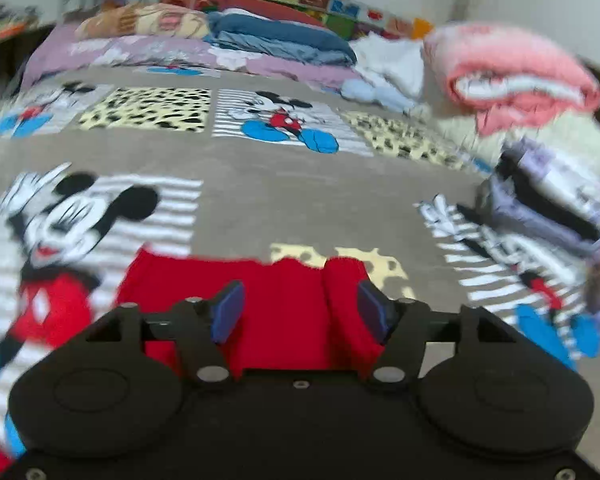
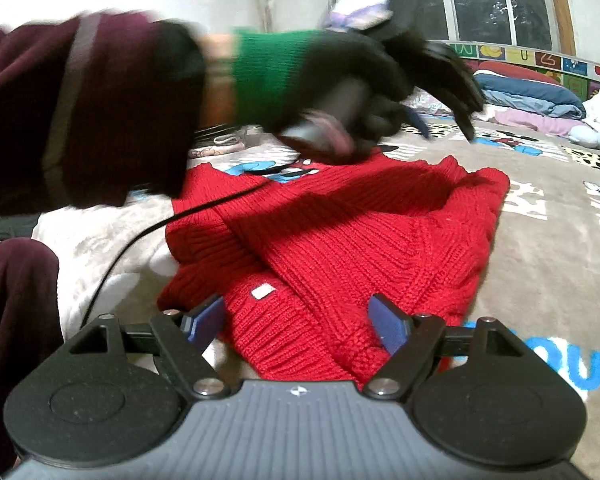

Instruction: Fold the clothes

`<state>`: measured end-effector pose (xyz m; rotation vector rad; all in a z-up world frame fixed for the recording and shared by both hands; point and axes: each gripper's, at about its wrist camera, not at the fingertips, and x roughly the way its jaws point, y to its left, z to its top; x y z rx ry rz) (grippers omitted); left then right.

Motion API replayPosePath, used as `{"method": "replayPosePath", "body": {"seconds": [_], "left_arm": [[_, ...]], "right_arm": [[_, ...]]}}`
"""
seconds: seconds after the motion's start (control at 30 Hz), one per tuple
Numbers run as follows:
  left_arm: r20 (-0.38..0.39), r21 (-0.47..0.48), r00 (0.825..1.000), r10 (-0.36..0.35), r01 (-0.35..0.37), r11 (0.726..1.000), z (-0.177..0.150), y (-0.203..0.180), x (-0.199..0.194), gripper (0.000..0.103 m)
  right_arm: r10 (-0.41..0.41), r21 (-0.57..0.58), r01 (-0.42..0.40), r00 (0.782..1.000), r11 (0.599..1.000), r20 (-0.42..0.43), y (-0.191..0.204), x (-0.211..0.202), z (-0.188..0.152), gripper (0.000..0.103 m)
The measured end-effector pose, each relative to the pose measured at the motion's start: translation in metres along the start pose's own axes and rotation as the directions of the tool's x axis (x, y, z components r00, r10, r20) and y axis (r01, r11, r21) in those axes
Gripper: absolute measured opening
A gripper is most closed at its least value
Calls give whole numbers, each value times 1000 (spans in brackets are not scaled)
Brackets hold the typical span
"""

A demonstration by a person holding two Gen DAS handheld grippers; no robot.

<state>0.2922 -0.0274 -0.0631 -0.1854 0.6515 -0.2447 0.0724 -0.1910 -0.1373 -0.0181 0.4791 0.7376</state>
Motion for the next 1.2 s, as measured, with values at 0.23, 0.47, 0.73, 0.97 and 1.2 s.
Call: {"method": "replayPosePath", "body": {"seconds": [0.23, 0.47, 0.73, 0.97, 1.2], "left_arm": [[81, -176, 996, -27, 40, 984, -46, 44, -101, 87], [117, -386, 993, -8, 53, 921, -95, 93, -162, 87], [118, -548, 993, -26, 87, 832, -126, 125, -165, 77], [134, -631, 990, -36, 114, 767, -138, 140, -154, 73], [127, -638, 992, -14, 92, 764, -138, 142, -140, 61]], "right_arm": [[-5, -9, 6, 997, 1000, 81, 4, -27, 9, 77], [-87, -4, 88, 990, 996, 111, -5, -37, 7, 77], [-111, -45, 112, 994, 993, 24, 3, -23, -1, 77], [-125, -67, 123, 992, 990, -26, 6, -18, -9, 77], [-113, -50, 112, 994, 992, -9, 3, -23, -10, 77]]}}
